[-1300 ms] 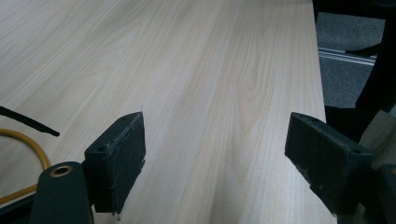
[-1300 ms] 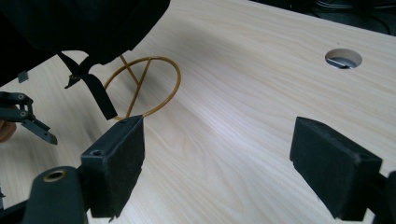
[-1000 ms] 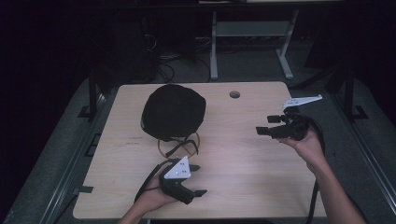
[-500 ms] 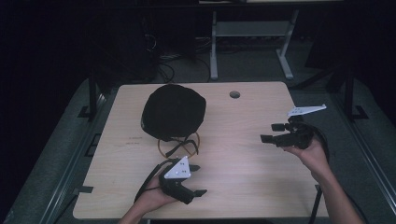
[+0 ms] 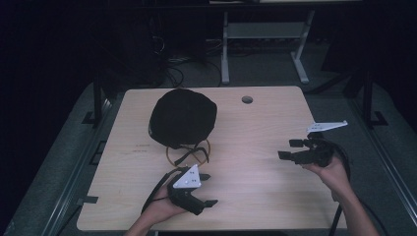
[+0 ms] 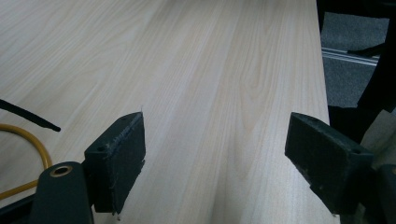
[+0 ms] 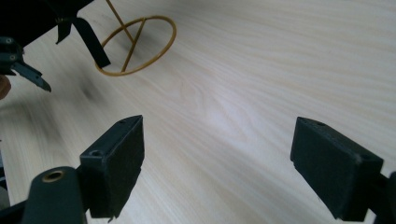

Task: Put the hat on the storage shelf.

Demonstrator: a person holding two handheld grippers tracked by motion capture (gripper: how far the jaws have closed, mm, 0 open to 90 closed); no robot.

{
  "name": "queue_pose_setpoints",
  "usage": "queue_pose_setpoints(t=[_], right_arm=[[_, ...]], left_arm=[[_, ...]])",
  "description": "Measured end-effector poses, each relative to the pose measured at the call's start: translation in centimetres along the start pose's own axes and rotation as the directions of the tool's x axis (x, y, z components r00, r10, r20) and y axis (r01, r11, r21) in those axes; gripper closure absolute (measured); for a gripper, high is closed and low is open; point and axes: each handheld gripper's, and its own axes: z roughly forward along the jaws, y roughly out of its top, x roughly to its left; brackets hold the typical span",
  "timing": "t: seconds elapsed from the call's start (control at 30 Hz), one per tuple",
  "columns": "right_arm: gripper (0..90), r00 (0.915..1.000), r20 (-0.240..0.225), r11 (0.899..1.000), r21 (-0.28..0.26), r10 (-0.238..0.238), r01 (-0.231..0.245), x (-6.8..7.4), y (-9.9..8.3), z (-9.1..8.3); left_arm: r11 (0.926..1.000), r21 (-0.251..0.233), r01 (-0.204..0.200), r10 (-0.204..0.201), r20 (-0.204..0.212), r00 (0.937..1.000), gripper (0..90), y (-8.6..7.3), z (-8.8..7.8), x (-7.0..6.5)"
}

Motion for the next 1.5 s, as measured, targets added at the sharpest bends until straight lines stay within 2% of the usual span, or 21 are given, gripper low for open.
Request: queue_pose_setpoints(t=[0.17, 0.33, 0.83, 1.1, 1.5], right_arm=[[17.1, 1.0000, 0.004, 1.000, 0.019, 0.006, -0.006, 0.0, -1.3, 0.0], [17.1, 1.0000, 0.000, 1.000, 0.014, 0.004, -0.004, 0.0, -2.4, -0.3], [17.1, 0.9999, 0.000, 1.000, -0.007, 0.015, -0.015, 0.4, -5.4, -1.4], [17.1, 0.9996, 0.005, 0.999, 0.019, 0.028, -0.028, 0.9, -7.5, -1.3], [17.1, 0.9991, 0.009, 0.999, -0.007, 0.042, -0.042, 1.4, -9.9, -1.8]], left_arm=[[0.9999, 0.009, -0.009, 0.009, -0.003, 1.0000, 19.8, 0.0, 0.1, -0.1], [1.0000, 0.007, 0.005, -0.005, 0.000, 1.0000, 19.8, -0.1, 0.1, -0.1], [0.9999, 0.012, 0.005, -0.005, -0.002, 1.0000, 19.8, -0.1, 0.1, -0.1], [0.9999, 0.012, 0.006, -0.006, -0.004, 1.0000, 19.8, -0.1, 0.1, -0.1], [0.9998, 0.012, 0.014, -0.014, -0.001, 0.9999, 19.8, -0.2, 0.2, -0.1]])
